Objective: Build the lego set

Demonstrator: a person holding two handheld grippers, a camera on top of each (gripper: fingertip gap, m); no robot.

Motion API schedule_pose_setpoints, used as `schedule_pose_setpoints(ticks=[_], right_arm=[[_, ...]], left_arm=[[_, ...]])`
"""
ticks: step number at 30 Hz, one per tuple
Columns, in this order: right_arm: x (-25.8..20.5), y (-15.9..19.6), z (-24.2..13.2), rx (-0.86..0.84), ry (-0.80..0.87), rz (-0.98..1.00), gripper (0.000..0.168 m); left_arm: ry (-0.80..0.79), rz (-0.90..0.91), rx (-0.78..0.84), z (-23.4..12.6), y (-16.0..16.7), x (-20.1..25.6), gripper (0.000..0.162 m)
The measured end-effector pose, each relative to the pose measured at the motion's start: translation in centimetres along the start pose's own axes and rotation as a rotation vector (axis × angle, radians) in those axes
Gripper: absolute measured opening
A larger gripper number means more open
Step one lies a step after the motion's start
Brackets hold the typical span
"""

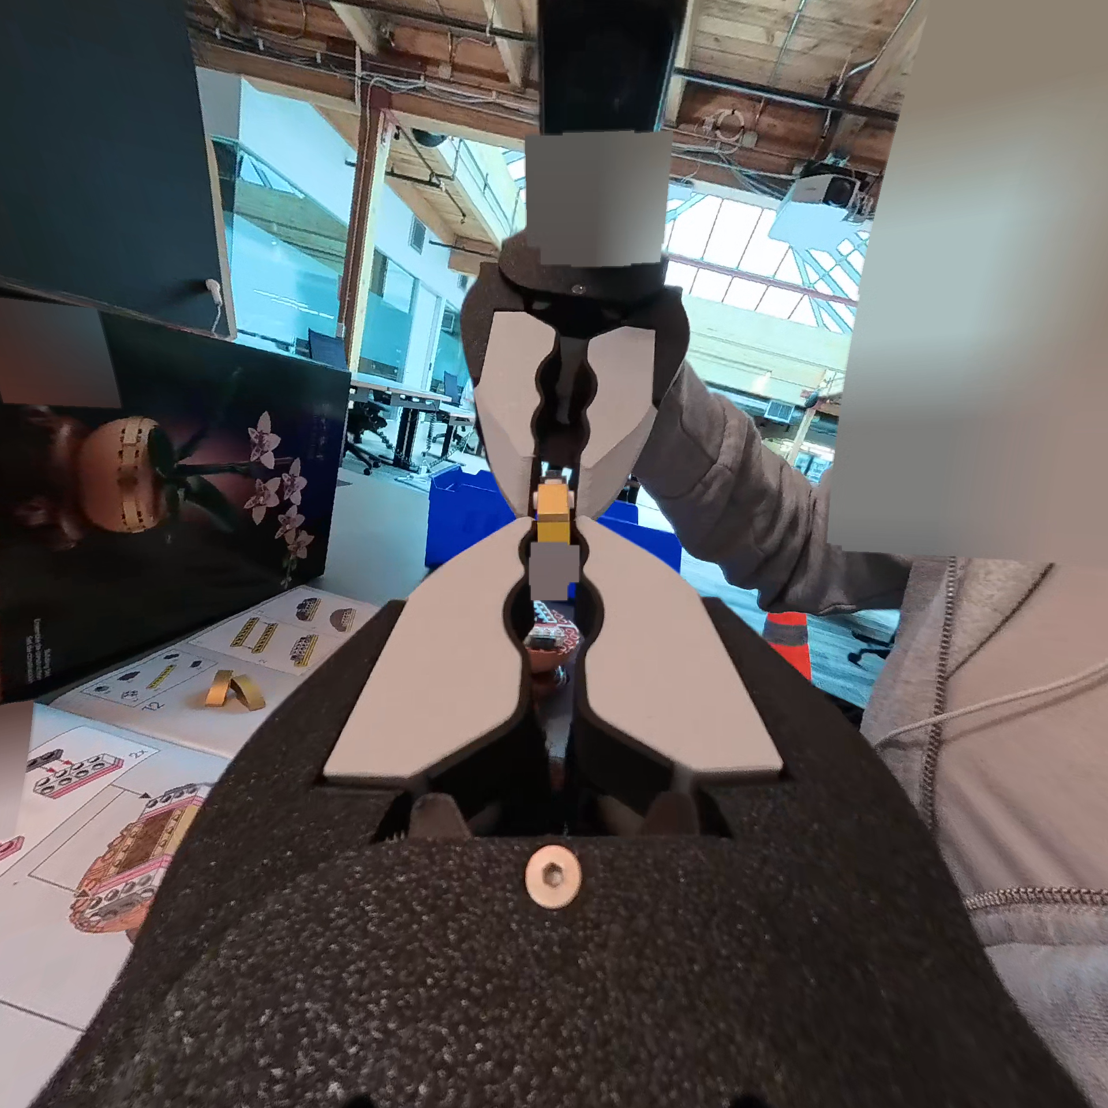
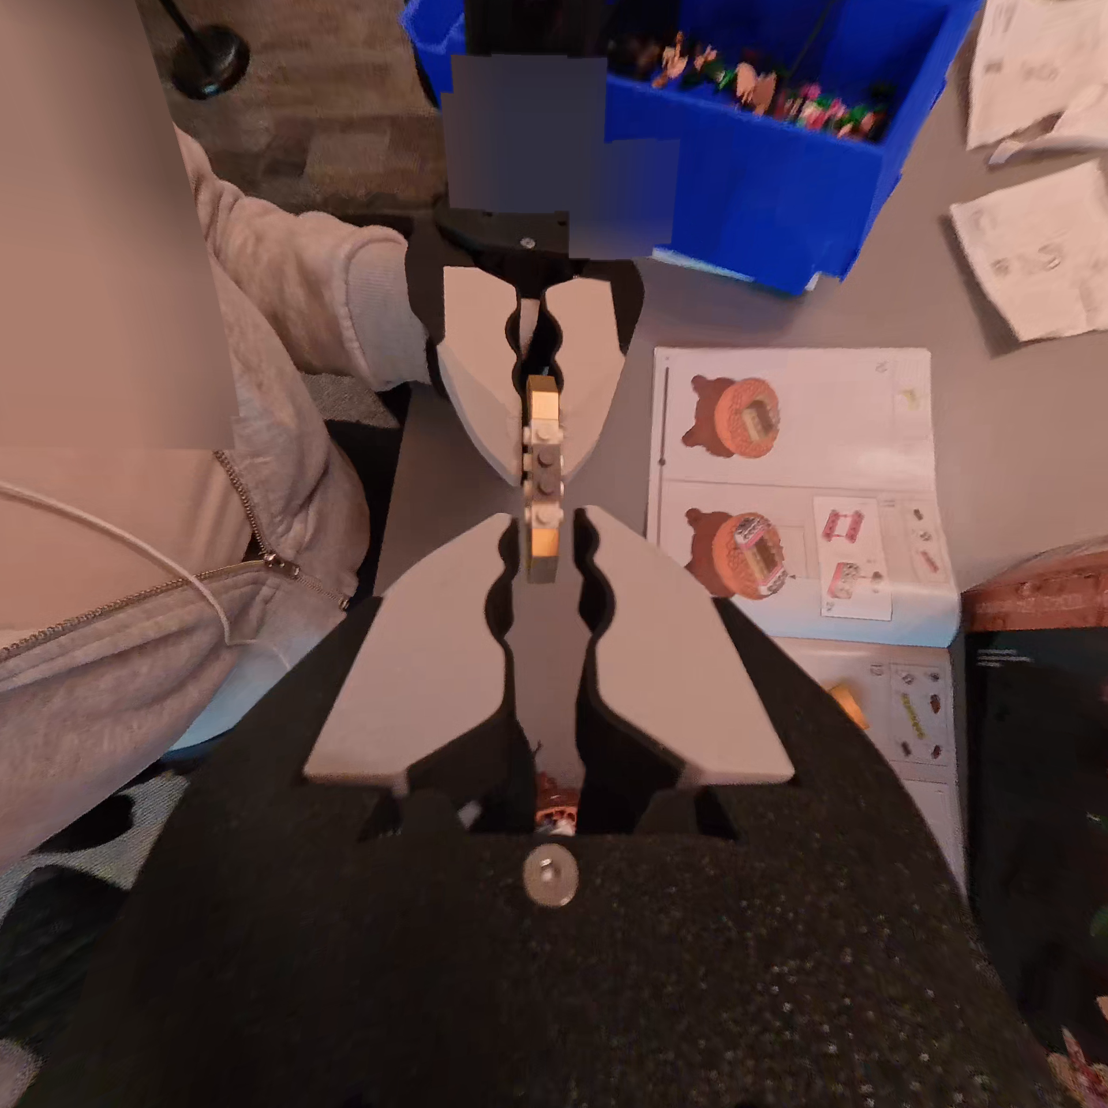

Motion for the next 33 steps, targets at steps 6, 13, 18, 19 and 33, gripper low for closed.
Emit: schedule_pose_setpoints(ticks=[6,13,18,19,33], right_arm=[[4.9,5.5,-1.6,-0.007,0.292,-0.247,0.026],[10.6,10.0,4.4,-0.308,0.261,-0.16,0.011],[10.9,10.8,4.9,-0.399,0.345,0.468,0.027],[10.5,10.9,4.6,-0.408,0.395,0.546,0.036],[9.3,11.8,9.0,-0.407,0.693,0.889,0.028]], left_arm=[[-0.002,-0.018,-0.002,-2.4,0.6,-0.2,0.007],[0.012,0.015,-0.014,-3.1,0.9,-0.1,0.007],[-0.039,0.067,-0.07,-2.9,1.1,-0.3,0.007],[-0.041,0.077,-0.065,-2.9,1.2,-0.2,0.007],[0.011,0.166,0.087,-4.2,1.1,0.4,0.008]])
Point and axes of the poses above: each gripper's, where its closed fingertips meet, z out along the fingers, y out of its underside, x = y × z across the jaws, the point moved 9 cm from there along -z, back along the fingers, and after that the axes turned 13 degrees about y, right-handed, at the moved point
